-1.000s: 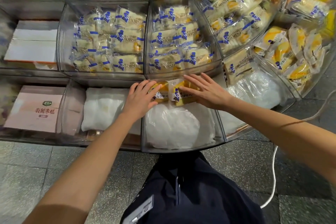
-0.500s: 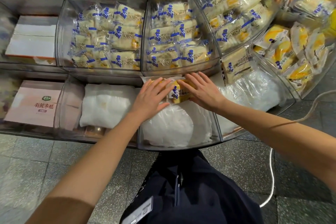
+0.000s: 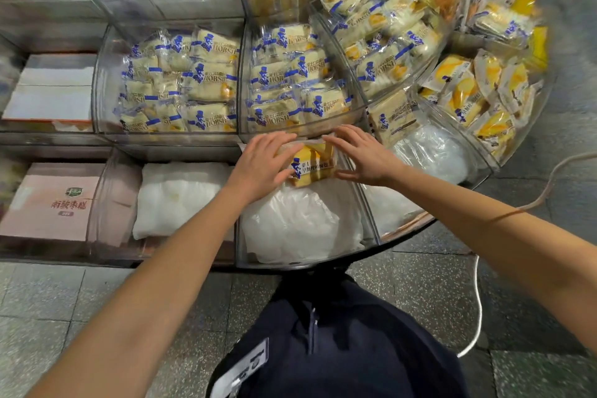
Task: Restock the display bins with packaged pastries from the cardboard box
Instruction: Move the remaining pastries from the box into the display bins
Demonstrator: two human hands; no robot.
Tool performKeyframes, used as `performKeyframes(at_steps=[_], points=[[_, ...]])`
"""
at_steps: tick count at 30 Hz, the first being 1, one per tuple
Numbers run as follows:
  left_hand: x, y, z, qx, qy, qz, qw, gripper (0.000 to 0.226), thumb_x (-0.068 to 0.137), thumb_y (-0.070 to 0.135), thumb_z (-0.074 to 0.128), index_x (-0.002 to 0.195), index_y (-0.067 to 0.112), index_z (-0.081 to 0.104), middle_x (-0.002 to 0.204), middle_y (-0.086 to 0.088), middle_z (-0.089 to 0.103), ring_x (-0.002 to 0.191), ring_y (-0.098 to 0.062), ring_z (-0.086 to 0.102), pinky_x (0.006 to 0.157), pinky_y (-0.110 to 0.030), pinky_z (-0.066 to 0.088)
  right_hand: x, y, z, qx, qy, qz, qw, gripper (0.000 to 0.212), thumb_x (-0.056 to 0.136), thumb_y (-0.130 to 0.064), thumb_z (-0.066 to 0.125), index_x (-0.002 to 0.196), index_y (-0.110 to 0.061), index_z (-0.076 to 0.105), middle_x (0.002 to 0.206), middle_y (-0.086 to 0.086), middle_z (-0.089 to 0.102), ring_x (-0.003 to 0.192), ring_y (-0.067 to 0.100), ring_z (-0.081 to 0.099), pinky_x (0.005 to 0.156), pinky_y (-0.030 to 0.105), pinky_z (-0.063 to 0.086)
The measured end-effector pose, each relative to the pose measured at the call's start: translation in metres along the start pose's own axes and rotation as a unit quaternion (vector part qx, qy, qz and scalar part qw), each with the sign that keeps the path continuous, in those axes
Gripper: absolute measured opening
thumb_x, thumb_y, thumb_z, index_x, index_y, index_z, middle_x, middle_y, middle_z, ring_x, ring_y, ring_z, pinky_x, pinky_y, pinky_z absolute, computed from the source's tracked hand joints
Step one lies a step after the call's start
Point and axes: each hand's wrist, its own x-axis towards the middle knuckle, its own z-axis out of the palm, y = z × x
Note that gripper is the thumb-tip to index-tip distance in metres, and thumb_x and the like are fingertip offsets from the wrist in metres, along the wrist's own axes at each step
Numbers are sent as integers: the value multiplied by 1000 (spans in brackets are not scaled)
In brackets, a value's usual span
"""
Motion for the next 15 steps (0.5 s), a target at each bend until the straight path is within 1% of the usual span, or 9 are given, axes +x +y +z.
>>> performKeyframes(at_steps=[2, 6, 9, 11, 13, 15], points=[[11, -1, -11, 0, 7, 27, 1000, 58, 88, 30, 68, 141, 18, 50, 141, -10, 50, 131, -29, 43, 109, -47, 33, -9, -1, -10, -3, 18, 21, 1000, 84, 85, -51, 67, 153, -21, 27, 153, 15, 30, 142, 33, 27, 114, 52, 31], [34, 9, -26, -12, -5, 72, 997, 58, 86, 29, 69, 139, 16, 51, 139, -14, 50, 127, -34, 47, 104, -51, 37, -36, -11, -24, 25, 70, 89, 993, 79, 88, -42, 67, 153, -18, 28, 153, 18, 31, 139, 34, 32, 113, 48, 33], [50, 29, -31, -8, -9, 143, 990, 60, 77, 25, 77, 133, 13, 58, 131, -17, 57, 117, -38, 55, 96, -52, 44, -65, -23, -25, 59, 114, 149, 980, 74, 89, -37, 68, 151, -16, 32, 151, 19, 34, 135, 37, 38, 110, 50, 37], [60, 44, -35, -12, -12, 182, 983, 63, 75, 25, 79, 133, 13, 58, 130, -16, 58, 117, -36, 55, 95, -51, 44, -89, -32, -25, 82, 135, 200, 967, 72, 89, -34, 69, 149, -14, 35, 149, 21, 36, 133, 39, 39, 108, 50, 37], [69, 57, -34, -26, 0, 225, 974, 59, 79, 29, 73, 134, 14, 57, 128, -15, 59, 116, -36, 55, 94, -48, 45, -116, -43, -25, 86, 153, 251, 952, 72, 90, -34, 68, 150, -15, 34, 149, 21, 36, 134, 37, 36, 110, 48, 35], [75, 76, -32, -49, -14, 260, 964, 55, 85, 38, 59, 135, 18, 52, 125, -16, 60, 114, -38, 57, 93, -47, 47, -150, -56, -24, 78, 172, 297, 936, 74, 91, -35, 67, 151, -15, 30, 151, 19, 34, 137, 34, 33, 113, 44, 31]])
